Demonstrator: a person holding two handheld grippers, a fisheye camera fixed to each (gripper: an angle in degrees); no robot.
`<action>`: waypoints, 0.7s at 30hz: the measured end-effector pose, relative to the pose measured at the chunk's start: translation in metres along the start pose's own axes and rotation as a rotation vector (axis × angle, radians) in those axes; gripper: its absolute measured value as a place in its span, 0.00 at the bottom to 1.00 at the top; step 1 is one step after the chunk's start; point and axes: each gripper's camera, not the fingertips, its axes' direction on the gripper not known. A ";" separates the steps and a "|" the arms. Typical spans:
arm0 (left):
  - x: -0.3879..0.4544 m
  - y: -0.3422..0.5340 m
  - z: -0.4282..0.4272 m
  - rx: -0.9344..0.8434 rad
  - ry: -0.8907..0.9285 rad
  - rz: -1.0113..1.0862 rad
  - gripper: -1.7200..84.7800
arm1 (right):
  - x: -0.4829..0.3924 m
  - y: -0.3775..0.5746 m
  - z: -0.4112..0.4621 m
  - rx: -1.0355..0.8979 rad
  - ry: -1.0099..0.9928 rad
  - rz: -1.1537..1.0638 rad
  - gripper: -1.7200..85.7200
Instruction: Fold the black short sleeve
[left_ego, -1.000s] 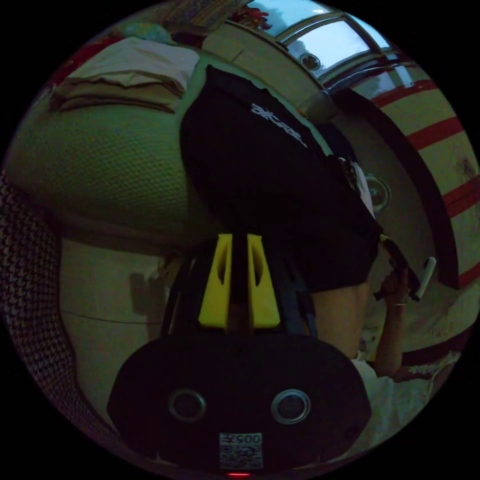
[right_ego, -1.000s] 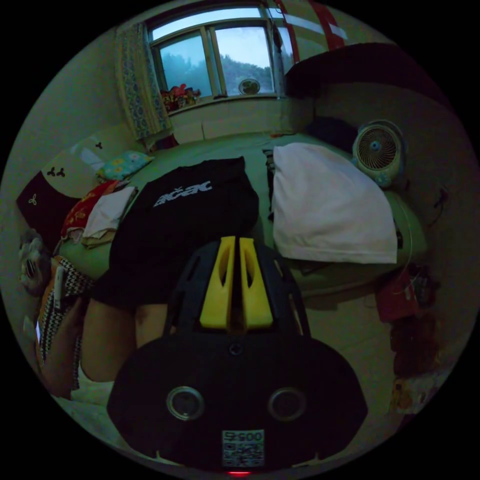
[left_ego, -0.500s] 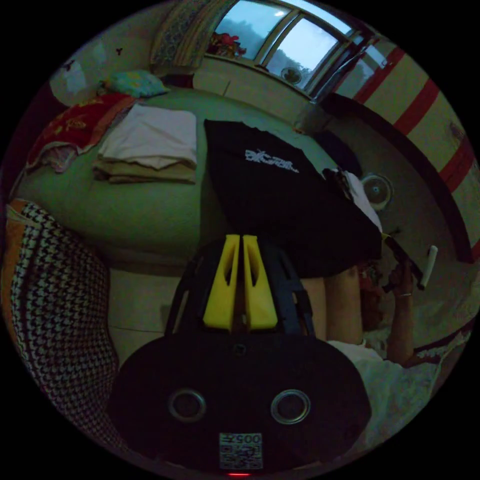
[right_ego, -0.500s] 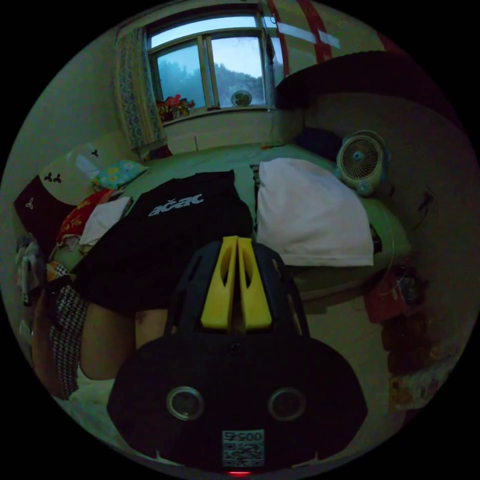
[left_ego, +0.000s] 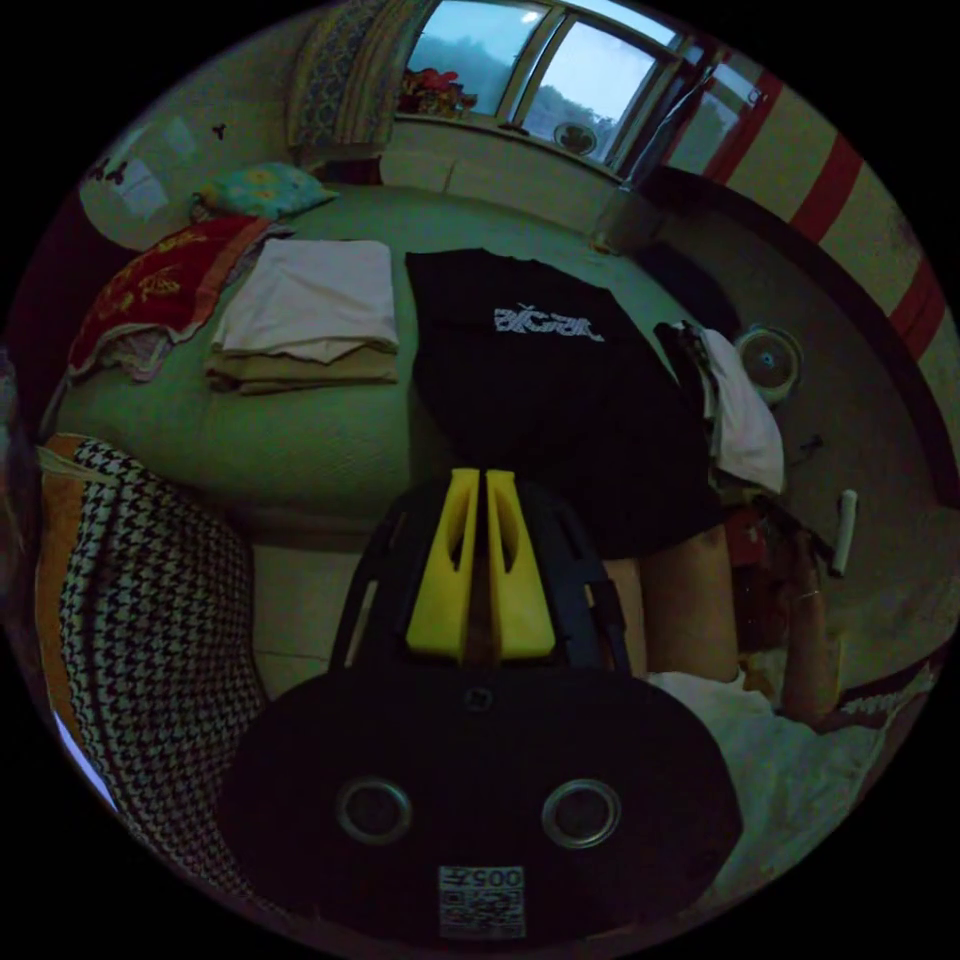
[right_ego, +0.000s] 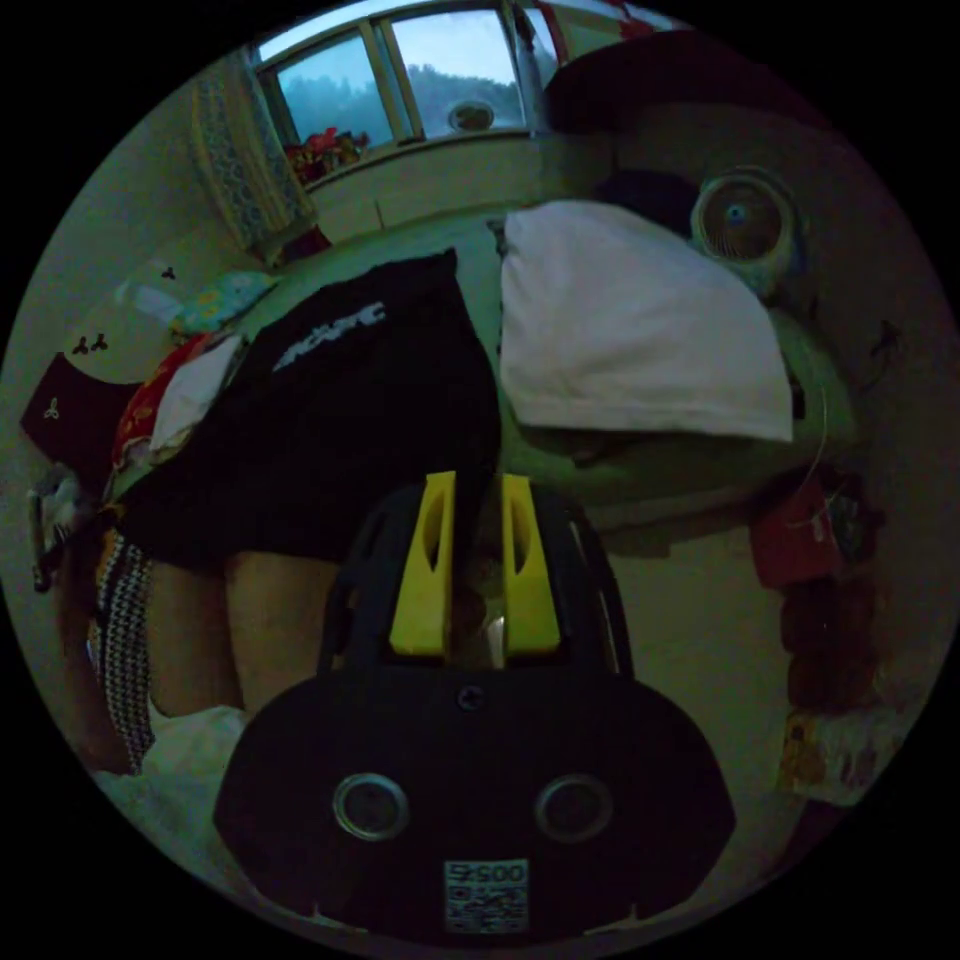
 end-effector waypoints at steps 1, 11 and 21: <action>0.005 -0.002 -0.004 0.002 0.000 -0.002 0.03 | 0.002 0.000 0.006 -0.010 0.000 0.008 0.10; 0.063 -0.022 -0.027 -0.009 -0.075 0.000 0.03 | 0.017 -0.031 0.070 -0.033 -0.076 0.058 0.15; 0.103 -0.043 -0.044 -0.016 -0.094 -0.012 0.03 | 0.039 -0.044 0.078 -0.004 -0.216 0.090 0.16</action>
